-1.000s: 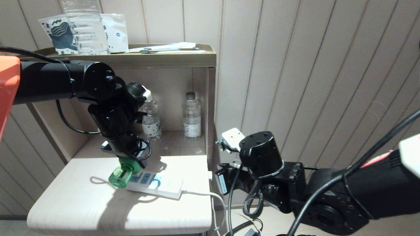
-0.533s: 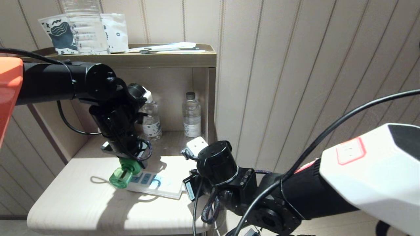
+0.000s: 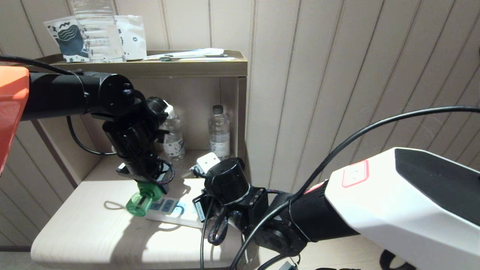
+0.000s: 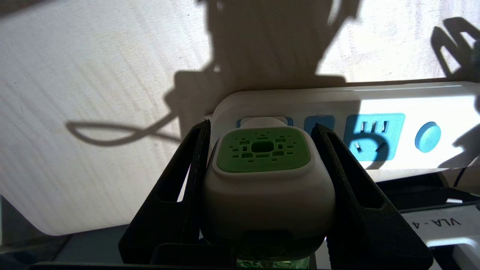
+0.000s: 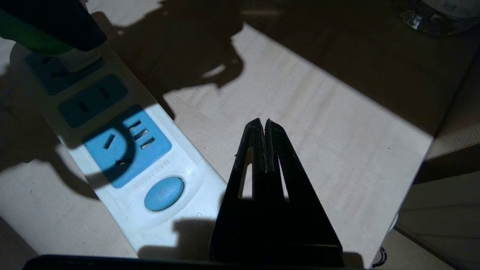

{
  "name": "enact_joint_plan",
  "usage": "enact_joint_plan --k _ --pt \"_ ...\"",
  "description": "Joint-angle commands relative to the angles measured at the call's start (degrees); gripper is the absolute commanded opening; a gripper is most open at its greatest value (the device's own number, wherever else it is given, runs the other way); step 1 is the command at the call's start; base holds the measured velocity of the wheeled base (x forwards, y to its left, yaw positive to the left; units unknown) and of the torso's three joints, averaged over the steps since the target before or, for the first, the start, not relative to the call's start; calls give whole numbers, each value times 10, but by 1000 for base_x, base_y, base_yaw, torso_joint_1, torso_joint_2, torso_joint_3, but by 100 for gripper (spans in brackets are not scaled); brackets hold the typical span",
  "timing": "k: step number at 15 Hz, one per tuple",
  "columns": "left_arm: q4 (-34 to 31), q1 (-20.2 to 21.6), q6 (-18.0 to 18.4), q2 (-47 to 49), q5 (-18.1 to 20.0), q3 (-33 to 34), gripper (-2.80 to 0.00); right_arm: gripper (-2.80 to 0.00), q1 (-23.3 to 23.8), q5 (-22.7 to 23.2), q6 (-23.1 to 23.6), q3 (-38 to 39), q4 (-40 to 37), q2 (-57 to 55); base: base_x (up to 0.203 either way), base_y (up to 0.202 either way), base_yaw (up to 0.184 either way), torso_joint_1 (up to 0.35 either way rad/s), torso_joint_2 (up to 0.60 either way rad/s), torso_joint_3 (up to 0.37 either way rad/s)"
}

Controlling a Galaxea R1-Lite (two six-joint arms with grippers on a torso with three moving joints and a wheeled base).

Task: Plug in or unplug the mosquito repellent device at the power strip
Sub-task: Hold the socket with your right hand and unplug it with your left hand

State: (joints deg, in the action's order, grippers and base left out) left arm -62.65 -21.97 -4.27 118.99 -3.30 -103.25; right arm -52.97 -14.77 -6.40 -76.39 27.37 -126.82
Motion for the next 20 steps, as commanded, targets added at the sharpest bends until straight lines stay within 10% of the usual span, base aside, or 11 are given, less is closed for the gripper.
enact_joint_plan --k 1,20 --pt "-4 0 0 -3 0 -1 -280 -280 -9 -1 -1 -14 1 -24 0 0 0 0 0 0" --pt "4 -4 -10 -9 11 -18 -280 -280 -28 -6 -4 -29 2 -76 0 0 0 0 0 0"
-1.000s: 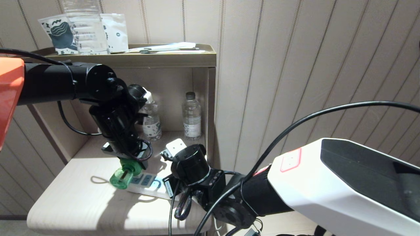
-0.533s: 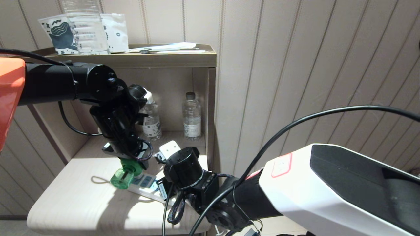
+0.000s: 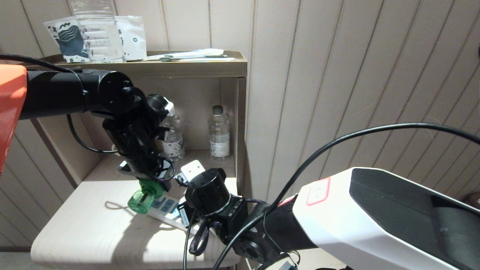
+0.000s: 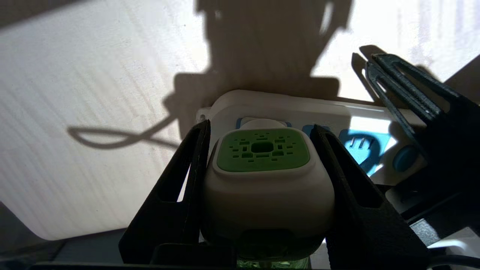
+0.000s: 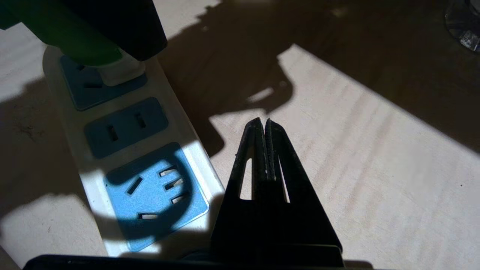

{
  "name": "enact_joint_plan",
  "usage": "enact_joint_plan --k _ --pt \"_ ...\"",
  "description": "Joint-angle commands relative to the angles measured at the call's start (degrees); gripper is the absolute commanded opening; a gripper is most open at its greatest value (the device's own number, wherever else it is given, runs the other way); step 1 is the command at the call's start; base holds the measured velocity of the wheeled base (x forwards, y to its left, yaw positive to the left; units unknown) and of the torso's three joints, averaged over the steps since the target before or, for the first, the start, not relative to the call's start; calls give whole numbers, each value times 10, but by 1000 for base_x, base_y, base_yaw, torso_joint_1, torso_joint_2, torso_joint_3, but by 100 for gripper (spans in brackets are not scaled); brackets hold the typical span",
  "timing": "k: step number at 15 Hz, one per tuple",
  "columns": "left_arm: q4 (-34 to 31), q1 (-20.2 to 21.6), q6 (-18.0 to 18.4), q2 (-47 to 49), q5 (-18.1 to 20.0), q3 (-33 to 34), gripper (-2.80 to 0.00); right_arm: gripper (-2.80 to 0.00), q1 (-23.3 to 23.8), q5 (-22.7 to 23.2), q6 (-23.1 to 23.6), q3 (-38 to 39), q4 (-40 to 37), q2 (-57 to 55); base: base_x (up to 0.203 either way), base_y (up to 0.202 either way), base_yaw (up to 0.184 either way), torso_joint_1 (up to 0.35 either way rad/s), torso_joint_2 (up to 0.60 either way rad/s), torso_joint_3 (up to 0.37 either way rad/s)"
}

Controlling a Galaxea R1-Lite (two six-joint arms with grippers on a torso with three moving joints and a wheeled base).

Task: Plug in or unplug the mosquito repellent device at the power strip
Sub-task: Hold the socket with your right hand and unplug it with your left hand

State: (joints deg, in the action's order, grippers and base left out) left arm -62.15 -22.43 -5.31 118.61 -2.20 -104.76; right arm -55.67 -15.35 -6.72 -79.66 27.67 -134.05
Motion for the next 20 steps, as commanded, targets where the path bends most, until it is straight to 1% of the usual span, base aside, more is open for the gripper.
enact_joint_plan --k 1,8,14,20 --pt "-1 0 -4 -11 2 -11 -280 -280 0 0 -1 5 -1 -6 0 0 0 0 0 0" --pt "-10 0 -5 -17 4 -29 -280 -280 -3 0 0 3 -2 -20 0 0 0 0 0 0" --pt "-4 0 -5 -1 7 -22 -280 -280 -3 0 0 1 -3 -32 0 0 0 0 0 0" --pt "-2 0 -2 1 1 -55 -280 -280 -5 -1 2 -5 -3 -48 0 0 0 0 0 0"
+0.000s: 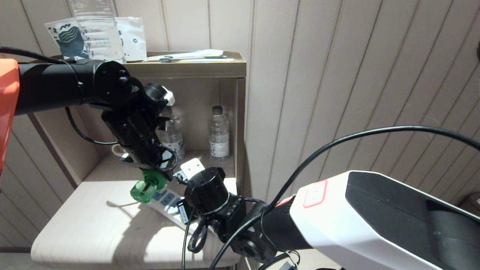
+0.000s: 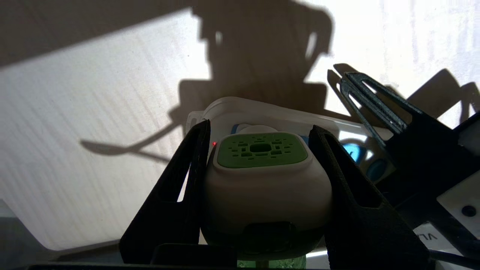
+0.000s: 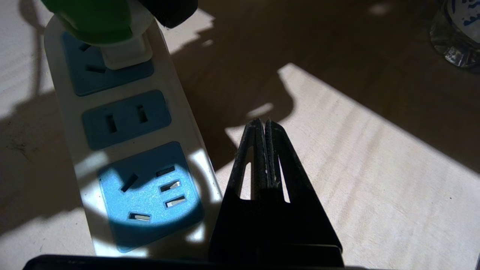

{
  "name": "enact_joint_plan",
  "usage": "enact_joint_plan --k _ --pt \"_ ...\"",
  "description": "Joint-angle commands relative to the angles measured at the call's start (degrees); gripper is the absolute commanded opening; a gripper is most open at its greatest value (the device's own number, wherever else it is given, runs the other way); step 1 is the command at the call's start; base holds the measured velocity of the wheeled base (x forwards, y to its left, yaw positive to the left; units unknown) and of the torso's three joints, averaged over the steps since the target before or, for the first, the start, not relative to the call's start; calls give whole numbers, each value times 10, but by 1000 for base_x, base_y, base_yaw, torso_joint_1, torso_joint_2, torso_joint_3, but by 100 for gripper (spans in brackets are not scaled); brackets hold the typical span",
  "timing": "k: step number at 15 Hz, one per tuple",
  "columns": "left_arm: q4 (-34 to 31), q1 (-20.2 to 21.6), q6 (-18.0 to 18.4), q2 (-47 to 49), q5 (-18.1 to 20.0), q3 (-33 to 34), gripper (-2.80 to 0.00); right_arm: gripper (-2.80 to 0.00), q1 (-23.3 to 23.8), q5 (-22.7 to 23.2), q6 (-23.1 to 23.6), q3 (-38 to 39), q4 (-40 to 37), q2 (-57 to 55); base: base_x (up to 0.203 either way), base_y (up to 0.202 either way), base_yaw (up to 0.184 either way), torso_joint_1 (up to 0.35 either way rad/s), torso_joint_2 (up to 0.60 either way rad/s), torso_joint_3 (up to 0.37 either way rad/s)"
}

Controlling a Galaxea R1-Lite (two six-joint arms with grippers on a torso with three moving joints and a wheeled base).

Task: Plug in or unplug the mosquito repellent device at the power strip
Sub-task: Hold the socket with your right hand and unplug it with your left hand

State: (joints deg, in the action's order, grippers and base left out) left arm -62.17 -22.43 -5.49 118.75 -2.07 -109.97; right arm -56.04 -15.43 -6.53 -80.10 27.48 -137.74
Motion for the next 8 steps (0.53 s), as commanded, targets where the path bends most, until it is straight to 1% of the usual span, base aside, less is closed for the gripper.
enact_joint_plan --k 1,6,8 --pt "-1 0 0 0 -1 -3 -280 -280 -2 1 0 -3 -5 -12 0 0 0 0 0 0" --pt "0 0 2 1 -2 -4 -280 -280 -2 0 0 -8 -15 -22 0 0 0 0 0 0" --pt "10 0 4 0 -3 -4 -280 -280 -2 0 0 -8 -16 -24 0 0 0 0 0 0"
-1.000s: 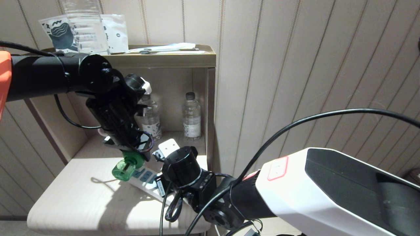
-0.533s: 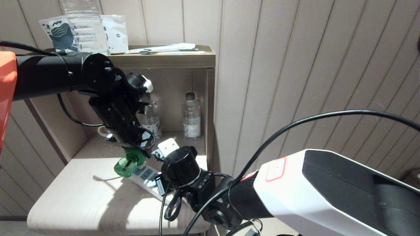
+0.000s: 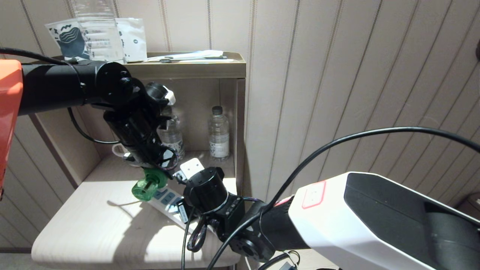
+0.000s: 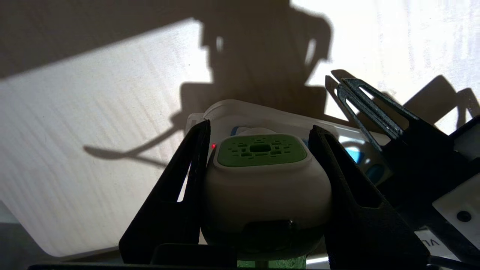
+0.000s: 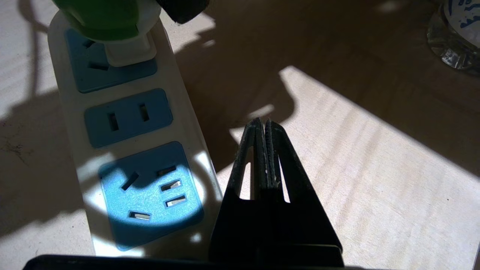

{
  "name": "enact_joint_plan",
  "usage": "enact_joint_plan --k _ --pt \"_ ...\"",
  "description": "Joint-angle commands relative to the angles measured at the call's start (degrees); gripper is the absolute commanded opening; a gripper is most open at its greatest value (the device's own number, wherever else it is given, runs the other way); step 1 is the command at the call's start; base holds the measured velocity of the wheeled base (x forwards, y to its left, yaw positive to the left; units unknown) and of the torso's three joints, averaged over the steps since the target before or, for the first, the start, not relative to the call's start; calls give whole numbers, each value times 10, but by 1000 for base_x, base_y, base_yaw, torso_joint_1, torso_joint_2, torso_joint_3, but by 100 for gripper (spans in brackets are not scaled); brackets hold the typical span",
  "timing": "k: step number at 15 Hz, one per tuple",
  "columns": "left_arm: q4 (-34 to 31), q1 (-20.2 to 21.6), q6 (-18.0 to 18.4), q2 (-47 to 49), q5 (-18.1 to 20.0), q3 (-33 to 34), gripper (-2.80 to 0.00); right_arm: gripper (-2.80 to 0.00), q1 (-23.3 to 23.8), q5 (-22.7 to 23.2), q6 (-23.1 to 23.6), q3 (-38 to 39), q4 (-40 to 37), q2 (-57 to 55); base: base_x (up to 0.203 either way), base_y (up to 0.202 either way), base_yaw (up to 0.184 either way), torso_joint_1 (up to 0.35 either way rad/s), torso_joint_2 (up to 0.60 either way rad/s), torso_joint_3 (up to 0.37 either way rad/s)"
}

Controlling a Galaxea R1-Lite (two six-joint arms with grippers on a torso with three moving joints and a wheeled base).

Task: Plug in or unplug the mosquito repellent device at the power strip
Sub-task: Hold the socket with your right hand and unplug it with your left hand, then place the mosquito repellent liquid on the table

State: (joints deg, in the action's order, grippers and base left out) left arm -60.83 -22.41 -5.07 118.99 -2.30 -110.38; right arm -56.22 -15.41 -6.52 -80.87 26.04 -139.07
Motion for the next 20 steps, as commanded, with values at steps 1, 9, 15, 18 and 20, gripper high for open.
enact_joint_plan --k 1,9,15,18,20 --pt "0 1 0 -2 -1 0 -280 -280 1 0 0 0 -2 -11 0 0 0 0 0 0" --pt "6 1 1 -12 -3 -1 -280 -280 0 0 1 -2 -3 -21 0 0 0 0 0 0" --pt "6 -1 1 -4 -3 0 -280 -280 0 -1 1 -10 -15 -28 0 0 0 0 0 0" --pt "9 -2 1 -6 -4 0 -280 -280 0 0 1 -10 -15 -29 0 0 0 0 0 0" --pt "18 -2 1 -20 -4 -1 -280 -280 0 0 1 -10 -24 -28 0 0 0 0 0 0"
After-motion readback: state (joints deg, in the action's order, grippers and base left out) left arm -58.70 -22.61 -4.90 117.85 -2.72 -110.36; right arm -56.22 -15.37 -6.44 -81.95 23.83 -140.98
